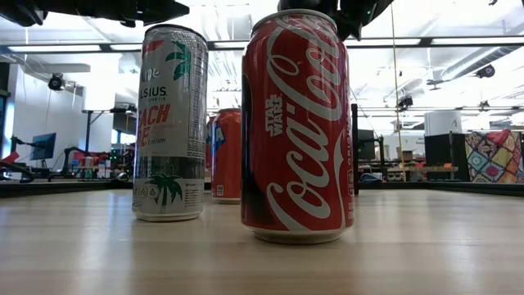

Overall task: Place canned beverage on shelf
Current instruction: Put the blue soda can on the shelf aligned with the other blue soda cans

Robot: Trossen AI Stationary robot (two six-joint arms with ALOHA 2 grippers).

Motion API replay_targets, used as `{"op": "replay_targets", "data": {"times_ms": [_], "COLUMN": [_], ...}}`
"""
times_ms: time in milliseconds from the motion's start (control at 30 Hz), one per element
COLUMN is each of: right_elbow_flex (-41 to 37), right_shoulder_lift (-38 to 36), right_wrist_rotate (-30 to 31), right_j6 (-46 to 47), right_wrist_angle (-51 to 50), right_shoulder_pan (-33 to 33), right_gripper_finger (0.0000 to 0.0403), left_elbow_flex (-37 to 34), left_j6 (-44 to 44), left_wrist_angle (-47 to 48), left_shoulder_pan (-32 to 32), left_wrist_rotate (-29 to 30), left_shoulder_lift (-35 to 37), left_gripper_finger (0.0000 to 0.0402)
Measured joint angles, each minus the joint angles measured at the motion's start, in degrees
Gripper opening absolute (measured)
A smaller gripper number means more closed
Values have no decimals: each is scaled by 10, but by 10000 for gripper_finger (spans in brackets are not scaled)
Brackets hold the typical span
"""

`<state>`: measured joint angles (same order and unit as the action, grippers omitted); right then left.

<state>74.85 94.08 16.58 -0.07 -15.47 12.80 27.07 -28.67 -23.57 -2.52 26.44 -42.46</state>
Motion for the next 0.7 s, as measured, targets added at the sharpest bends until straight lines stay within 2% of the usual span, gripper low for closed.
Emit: {"op": "replay_targets", "data": {"times_ms": [700], "right_elbow_flex": [0], "right_shoulder_lift": [0], "right_wrist_rotate": [0], "right_j6": [-21], "right_wrist_angle": [30], "right_shoulder_pan": [4], "right_gripper_finger": [9], "left_elbow_flex": [0], "left_j6": [2], "left_wrist_angle": [0], "left_shoulder_pan": [0], "left_wrist_rotate": [0], "left_shoulder_lift": [0], "left_gripper_finger": [322]}}
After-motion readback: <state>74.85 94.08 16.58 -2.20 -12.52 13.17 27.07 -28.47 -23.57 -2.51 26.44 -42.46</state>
